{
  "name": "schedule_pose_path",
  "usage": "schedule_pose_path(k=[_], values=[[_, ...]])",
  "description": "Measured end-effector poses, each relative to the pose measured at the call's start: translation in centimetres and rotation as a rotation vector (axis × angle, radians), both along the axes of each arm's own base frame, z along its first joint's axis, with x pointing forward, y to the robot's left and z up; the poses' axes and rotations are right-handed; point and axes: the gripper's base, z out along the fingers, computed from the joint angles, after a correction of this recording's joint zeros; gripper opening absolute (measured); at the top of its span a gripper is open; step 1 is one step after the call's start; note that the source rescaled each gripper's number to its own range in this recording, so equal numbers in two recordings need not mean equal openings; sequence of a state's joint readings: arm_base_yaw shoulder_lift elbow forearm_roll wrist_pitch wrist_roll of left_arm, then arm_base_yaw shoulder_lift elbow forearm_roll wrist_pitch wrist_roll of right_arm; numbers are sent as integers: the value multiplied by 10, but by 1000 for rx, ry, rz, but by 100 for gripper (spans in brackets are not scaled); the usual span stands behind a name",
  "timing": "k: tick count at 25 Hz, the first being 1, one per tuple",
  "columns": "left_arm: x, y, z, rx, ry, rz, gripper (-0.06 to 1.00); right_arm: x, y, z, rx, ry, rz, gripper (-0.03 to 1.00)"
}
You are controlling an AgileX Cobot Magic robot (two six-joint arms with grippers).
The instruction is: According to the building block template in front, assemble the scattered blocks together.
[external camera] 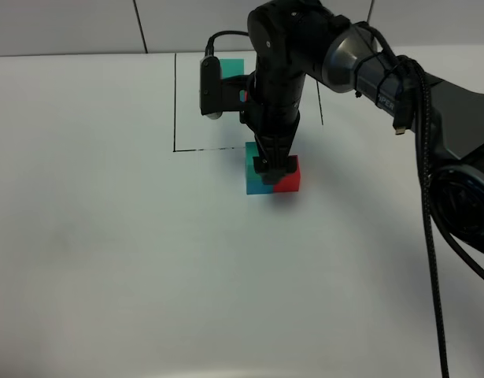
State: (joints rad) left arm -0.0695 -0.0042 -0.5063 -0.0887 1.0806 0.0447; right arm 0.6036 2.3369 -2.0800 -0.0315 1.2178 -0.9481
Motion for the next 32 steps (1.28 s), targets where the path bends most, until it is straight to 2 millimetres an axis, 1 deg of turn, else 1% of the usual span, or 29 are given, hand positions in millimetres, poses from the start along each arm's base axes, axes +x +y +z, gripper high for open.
schedule_pose_path(k=[4,5,8,12,16,19,22,24,26,32], values=[[0,0,0,0,0,0,92,-6,-5,28,31,-37,-42,92],[0,0,0,0,0,0,92,-8,-8,32,34,-39,-49,92],[0,0,0,0,0,0,92,-15,-23,48,38,-43,-73,91],[0,0,0,0,0,0,92,-22,-51,60,32,-30,-142,91],[0,0,0,0,0,0,92,-32,-78,64,32,7,-248,90],[0,0,0,0,0,0,92,-44,-95,65,29,39,-326,90],[0,0,0,0,0,0,92,-58,-113,59,14,78,-421,89],[0,0,0,0,0,0,92,-66,-125,56,32,70,-489,89],[0,0,0,0,0,0,92,-73,-136,55,73,40,-564,89],[0,0,0,0,0,0,92,-98,-170,42,180,15,-852,88]])
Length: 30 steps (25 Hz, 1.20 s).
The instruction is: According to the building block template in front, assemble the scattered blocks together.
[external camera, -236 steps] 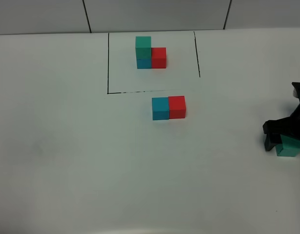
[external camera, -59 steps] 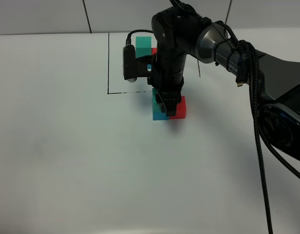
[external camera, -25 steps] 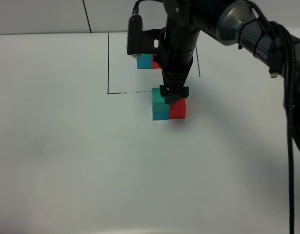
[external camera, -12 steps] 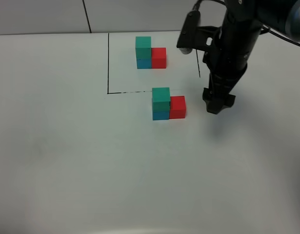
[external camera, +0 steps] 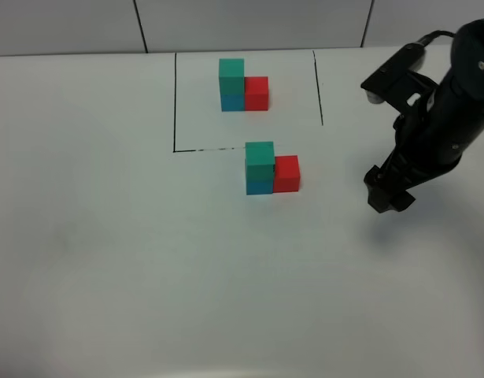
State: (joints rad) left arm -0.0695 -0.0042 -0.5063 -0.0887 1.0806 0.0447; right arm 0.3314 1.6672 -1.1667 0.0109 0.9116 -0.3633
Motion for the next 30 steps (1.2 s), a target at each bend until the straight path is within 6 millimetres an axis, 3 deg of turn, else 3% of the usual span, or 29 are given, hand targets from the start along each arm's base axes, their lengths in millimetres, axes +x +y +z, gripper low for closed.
schedule_pose_path(k=[6,11,17,21,30], values=[[0,0,0,0,0,0,92,-9,-28,-4,87,-105,-238,88],[0,0,0,0,0,0,92,4,-50,16,160,-309,-322,86],[0,0,0,0,0,0,92,6,-76,53,180,-378,-407,84],[0,0,0,0,0,0,92,-13,-83,81,175,-409,-410,84],[0,0,0,0,0,0,92,-80,-89,134,170,-447,-414,84]])
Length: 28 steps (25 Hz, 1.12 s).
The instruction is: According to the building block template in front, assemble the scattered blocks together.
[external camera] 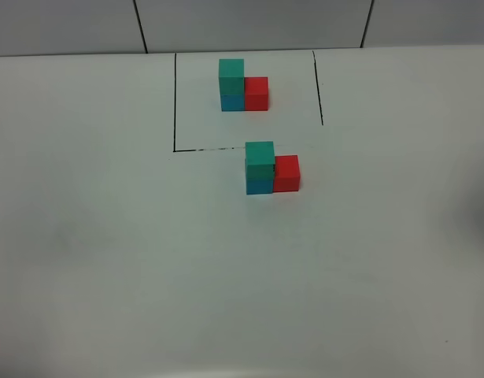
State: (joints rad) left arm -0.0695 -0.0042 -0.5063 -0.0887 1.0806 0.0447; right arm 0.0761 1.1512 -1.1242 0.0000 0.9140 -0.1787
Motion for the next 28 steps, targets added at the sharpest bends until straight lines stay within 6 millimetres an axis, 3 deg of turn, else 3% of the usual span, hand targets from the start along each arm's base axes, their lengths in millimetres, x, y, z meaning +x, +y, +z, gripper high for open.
schedule_pose_path(k=[5,14,21,28], values=[[0,0,0,0,0,0,92,-45,-3,10,14,-59,-10,84],[0,0,0,0,0,0,92,-117,-10,0,20,-139,-31,84],[0,0,0,0,0,0,92,-155,-13,-13,38,-197,-43,84],[0,0,0,0,0,0,92,-178,-15,-31,56,-222,-58,84]])
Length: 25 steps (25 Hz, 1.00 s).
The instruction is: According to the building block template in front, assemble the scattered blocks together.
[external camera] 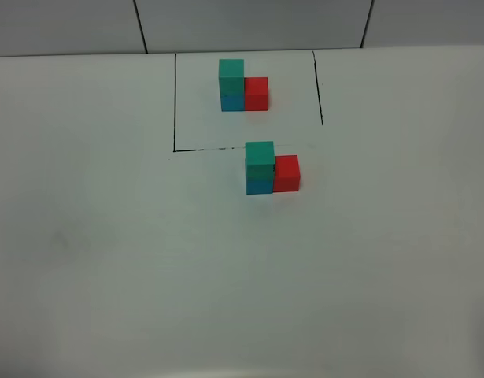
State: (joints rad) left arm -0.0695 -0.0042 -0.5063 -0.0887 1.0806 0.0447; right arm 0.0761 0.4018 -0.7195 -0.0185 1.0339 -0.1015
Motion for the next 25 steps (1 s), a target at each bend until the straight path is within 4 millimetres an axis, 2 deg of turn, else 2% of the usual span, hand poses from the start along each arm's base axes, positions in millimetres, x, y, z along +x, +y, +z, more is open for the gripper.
schedule_pose_path(k=[8,18,25], values=[[0,0,0,0,0,0,92,-24,-2,-12,24,-30,-16,84],[0,0,0,0,0,0,92,-47,-4,-56,17,-82,-8,83],[0,0,0,0,0,0,92,-57,-4,-57,22,-149,-7,83]])
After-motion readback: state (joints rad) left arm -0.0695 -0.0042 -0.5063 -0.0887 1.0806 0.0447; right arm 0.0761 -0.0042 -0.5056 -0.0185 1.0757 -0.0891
